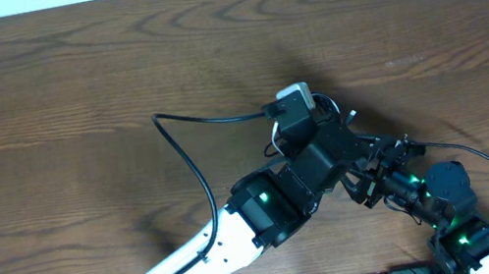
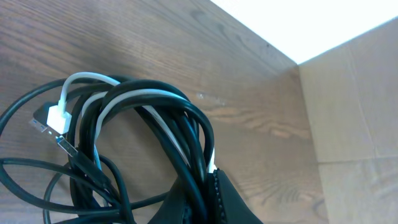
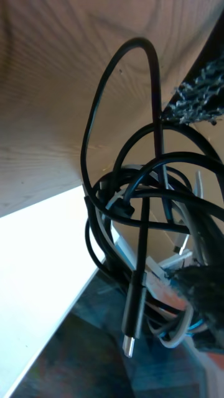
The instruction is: Untangle cables
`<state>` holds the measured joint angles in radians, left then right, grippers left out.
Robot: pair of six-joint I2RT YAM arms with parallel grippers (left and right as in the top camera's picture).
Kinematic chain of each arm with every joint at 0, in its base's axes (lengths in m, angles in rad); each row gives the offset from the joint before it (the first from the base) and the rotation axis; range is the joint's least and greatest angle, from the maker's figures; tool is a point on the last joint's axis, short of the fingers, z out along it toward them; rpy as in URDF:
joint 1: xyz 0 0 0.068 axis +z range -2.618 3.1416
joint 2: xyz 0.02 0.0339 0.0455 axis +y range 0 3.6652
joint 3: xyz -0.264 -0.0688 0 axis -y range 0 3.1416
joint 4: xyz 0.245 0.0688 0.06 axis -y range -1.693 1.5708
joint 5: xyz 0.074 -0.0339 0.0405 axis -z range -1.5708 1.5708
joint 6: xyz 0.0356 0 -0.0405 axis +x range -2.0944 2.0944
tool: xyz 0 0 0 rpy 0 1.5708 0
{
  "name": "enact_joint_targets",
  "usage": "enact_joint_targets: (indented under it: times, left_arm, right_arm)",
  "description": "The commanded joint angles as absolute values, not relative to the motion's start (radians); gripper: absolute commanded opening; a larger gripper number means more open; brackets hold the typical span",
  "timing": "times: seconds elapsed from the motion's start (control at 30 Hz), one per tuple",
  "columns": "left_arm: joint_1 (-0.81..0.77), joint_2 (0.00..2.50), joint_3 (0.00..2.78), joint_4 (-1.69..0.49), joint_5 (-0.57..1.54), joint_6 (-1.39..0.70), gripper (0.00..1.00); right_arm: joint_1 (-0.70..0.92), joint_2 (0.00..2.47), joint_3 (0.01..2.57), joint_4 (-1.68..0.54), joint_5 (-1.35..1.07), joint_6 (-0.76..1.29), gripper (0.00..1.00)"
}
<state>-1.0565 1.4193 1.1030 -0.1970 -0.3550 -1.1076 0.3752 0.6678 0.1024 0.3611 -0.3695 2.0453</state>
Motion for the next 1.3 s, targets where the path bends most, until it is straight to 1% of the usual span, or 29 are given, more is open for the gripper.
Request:
enact_joint_targets:
  times: [0.0, 0.1, 0.13, 0.2, 0.3, 0.4, 0.53, 0.63, 0.7, 0.8, 0.93, 1.1, 1.27]
  left_arm:
    - [-1.063, 1.411, 1.098, -0.196, -0.390, -1.175, 0.08]
    - [-1.075, 1.412, 1.098, -0.180, -0.408, -1.187, 0.08]
    - [-1.080, 1.414, 1.098, -0.182, -0.437, -1.183, 0.08]
    - [-1.084, 1.418, 1.098, -0.184, -0.502, -1.147, 0.08]
    - [-1.083, 1.418, 1.098, -0.189, -0.582, -1.101, 0.08]
    - [-1.083, 1.418, 1.098, -0.192, -0.641, -1.074, 0.08]
    - [-1.083, 1.418, 1.098, -0.184, -0.648, -1.075, 0.08]
    - [-1.083, 1.421, 1.097, -0.185, -0.644, -1.115, 0.08]
    - [-1.084, 1.426, 1.095, -0.184, -0.644, -1.148, 0.08]
    - [-1.083, 1.434, 1.087, -0.184, -0.619, -1.189, 0.08]
    - [-1.084, 1.436, 1.083, -0.177, -0.532, -1.214, 0.08]
    - [-1.084, 1.459, 1.083, -0.171, -0.509, -1.214, 0.07]
    - [-1.098, 1.481, 1.083, -0.169, -0.497, -1.262, 0.08]
  right_arm:
    - [0.370, 0.661, 0.109, 0.393, -0.377, 2.049, 0.63]
    - [0.370, 0.661, 0.109, 0.434, -0.392, 2.049, 0.61]
    - [0.370, 0.661, 0.109, 0.447, -0.392, 2.049, 0.63]
    - [0.368, 0.661, 0.109, 0.443, -0.392, 2.049, 0.69]
    - [0.365, 0.661, 0.109, 0.350, -0.399, 2.049, 0.71]
    - [0.365, 0.661, 0.109, 0.296, -0.422, 2.049, 0.77]
    - [0.365, 0.661, 0.109, 0.299, -0.438, 2.049, 0.82]
    - [0.365, 0.661, 0.109, 0.310, -0.421, 2.049, 0.88]
    - [0.365, 0.661, 0.109, 0.330, -0.399, 2.049, 0.90]
    - [0.365, 0.661, 0.109, 0.363, -0.373, 2.049, 0.90]
    - [0.365, 0.661, 0.109, 0.366, -0.369, 2.049, 0.89]
    - [0.365, 0.661, 0.109, 0.425, -0.369, 2.049, 0.86]
    - [0.365, 0.661, 0.109, 0.418, -0.340, 2.049, 0.78]
